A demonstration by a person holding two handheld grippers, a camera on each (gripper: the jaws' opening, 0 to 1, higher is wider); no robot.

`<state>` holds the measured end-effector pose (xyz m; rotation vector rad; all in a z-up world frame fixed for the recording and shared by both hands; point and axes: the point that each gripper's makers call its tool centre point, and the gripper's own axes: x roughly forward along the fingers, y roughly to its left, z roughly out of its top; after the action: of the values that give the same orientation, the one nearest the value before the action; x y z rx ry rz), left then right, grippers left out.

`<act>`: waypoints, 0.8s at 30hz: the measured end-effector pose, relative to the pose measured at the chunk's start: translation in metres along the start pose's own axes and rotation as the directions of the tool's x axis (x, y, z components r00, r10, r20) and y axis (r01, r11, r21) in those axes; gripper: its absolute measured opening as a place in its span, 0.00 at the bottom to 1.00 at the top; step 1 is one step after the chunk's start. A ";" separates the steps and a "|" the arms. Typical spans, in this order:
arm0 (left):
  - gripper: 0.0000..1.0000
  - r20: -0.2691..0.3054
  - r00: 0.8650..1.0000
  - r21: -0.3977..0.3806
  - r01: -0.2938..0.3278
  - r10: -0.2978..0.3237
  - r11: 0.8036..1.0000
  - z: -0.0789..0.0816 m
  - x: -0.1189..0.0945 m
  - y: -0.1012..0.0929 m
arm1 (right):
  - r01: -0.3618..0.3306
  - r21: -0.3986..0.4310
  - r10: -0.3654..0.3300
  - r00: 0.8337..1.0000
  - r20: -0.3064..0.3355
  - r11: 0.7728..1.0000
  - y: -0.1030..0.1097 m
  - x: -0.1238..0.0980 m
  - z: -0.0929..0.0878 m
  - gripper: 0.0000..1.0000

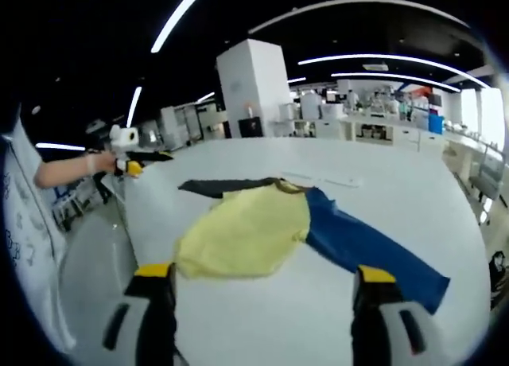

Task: Fold the garment on the visible template until the final outline fits inside the template.

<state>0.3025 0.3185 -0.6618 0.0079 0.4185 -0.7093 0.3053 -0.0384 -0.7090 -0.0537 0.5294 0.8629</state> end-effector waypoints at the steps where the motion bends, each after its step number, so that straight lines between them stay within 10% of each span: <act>1: 0.90 0.005 1.000 -0.003 0.000 0.000 1.000 -0.001 0.001 -0.001 | -0.006 -0.002 0.006 1.000 -0.001 1.000 0.002 0.002 0.000 0.93; 12: 0.89 0.003 1.000 -0.015 0.004 -0.004 1.000 -0.020 0.005 -0.007 | -0.048 -0.060 0.047 0.999 -0.027 0.997 -0.005 0.026 0.005 0.92; 24: 0.87 -0.045 0.999 0.012 0.025 -0.024 1.000 -0.045 0.012 -0.031 | -0.183 -0.220 0.153 0.977 -0.150 0.958 0.046 0.067 -0.011 0.83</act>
<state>0.2741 0.2940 -0.7034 0.0306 0.4576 -0.7371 0.3023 0.0368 -0.7427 -0.2854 0.5590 1.0914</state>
